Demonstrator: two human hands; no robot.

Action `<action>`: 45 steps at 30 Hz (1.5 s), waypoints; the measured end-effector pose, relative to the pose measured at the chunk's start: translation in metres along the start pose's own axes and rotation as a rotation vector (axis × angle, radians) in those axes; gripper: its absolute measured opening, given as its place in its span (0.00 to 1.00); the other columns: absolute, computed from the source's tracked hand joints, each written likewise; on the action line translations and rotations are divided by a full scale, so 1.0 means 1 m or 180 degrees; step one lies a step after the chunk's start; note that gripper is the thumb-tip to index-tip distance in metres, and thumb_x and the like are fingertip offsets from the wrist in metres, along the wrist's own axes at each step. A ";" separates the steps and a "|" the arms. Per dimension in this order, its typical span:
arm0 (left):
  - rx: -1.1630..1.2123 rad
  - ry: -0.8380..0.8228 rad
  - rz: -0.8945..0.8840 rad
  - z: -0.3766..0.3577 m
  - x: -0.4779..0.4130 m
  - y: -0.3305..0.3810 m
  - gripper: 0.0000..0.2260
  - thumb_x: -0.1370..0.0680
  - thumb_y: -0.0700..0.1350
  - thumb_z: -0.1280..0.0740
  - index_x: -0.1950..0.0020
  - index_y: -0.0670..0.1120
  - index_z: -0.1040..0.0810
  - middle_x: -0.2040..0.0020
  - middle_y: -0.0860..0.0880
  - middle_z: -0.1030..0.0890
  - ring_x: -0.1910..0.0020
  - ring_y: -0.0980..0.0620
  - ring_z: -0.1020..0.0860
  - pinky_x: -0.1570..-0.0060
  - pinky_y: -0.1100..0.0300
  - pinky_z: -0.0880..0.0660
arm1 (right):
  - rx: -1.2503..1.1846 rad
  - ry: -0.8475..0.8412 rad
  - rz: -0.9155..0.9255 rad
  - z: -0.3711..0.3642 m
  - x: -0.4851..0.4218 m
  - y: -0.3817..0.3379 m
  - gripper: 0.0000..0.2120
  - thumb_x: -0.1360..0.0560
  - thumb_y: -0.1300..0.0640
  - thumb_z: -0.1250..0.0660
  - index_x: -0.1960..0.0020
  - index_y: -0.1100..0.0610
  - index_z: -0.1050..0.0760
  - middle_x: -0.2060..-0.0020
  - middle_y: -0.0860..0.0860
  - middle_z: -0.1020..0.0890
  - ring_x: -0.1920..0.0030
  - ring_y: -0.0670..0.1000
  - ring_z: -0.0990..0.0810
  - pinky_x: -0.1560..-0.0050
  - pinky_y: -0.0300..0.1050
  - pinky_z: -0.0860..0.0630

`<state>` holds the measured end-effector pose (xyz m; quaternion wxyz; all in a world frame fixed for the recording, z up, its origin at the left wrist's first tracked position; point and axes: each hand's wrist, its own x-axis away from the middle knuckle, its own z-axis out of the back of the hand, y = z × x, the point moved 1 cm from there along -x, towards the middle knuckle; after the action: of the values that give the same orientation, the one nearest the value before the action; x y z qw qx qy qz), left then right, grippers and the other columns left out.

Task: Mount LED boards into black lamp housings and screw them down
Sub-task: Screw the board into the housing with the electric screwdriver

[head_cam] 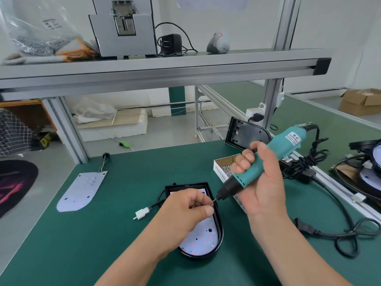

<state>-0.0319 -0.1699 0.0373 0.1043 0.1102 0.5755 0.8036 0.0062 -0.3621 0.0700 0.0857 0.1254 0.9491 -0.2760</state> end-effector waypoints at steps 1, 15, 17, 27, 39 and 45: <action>-0.0009 0.0008 -0.0010 0.000 0.000 0.000 0.05 0.26 0.53 0.27 0.52 0.61 0.15 0.64 0.62 0.19 0.70 0.62 0.27 0.68 0.70 0.30 | 0.0008 -0.0020 0.0002 0.000 0.000 0.000 0.04 0.17 0.56 0.35 0.51 0.55 0.25 0.64 0.49 0.29 0.67 0.47 0.30 0.65 0.40 0.28; -0.0133 0.0214 -0.0055 -0.001 0.003 0.006 0.07 0.21 0.47 0.26 0.55 0.61 0.16 0.67 0.63 0.22 0.72 0.63 0.29 0.69 0.71 0.33 | 0.0084 -0.0124 0.0054 -0.001 0.002 -0.002 0.03 0.19 0.57 0.34 0.50 0.55 0.27 0.64 0.49 0.29 0.68 0.47 0.29 0.66 0.40 0.27; -0.0166 0.0232 -0.0034 -0.001 0.004 0.007 0.08 0.20 0.46 0.26 0.55 0.61 0.16 0.67 0.62 0.22 0.72 0.62 0.30 0.69 0.70 0.33 | 0.0095 -0.0133 0.0055 -0.001 0.003 -0.001 0.04 0.20 0.56 0.33 0.50 0.55 0.27 0.65 0.49 0.29 0.68 0.47 0.29 0.66 0.40 0.27; -0.0224 0.0223 0.0058 -0.003 0.005 0.009 0.07 0.21 0.48 0.26 0.54 0.62 0.17 0.64 0.60 0.21 0.70 0.60 0.28 0.68 0.65 0.28 | 0.0052 -0.0076 0.0056 0.002 0.001 -0.001 0.03 0.19 0.56 0.33 0.50 0.55 0.26 0.64 0.49 0.29 0.67 0.47 0.29 0.65 0.40 0.28; -0.0349 0.0819 0.0038 -0.008 0.003 0.008 0.06 0.20 0.46 0.27 0.57 0.53 0.18 0.66 0.61 0.20 0.72 0.62 0.30 0.71 0.71 0.34 | 0.0266 -0.0196 0.0148 -0.004 0.008 0.008 0.06 0.18 0.51 0.31 0.49 0.54 0.23 0.62 0.50 0.27 0.63 0.50 0.25 0.57 0.44 0.23; -0.0463 0.0794 -0.0011 -0.011 0.003 0.007 0.07 0.19 0.47 0.28 0.57 0.56 0.18 0.65 0.60 0.20 0.70 0.61 0.30 0.69 0.70 0.33 | 0.0100 0.0139 0.0047 0.003 0.005 0.012 0.10 0.18 0.48 0.30 0.47 0.55 0.24 0.62 0.50 0.26 0.64 0.49 0.25 0.57 0.43 0.22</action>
<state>-0.0387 -0.1809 0.0412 0.0411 0.0006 0.5244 0.8505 0.0051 -0.3533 0.0602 0.0650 0.1398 0.9453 -0.2875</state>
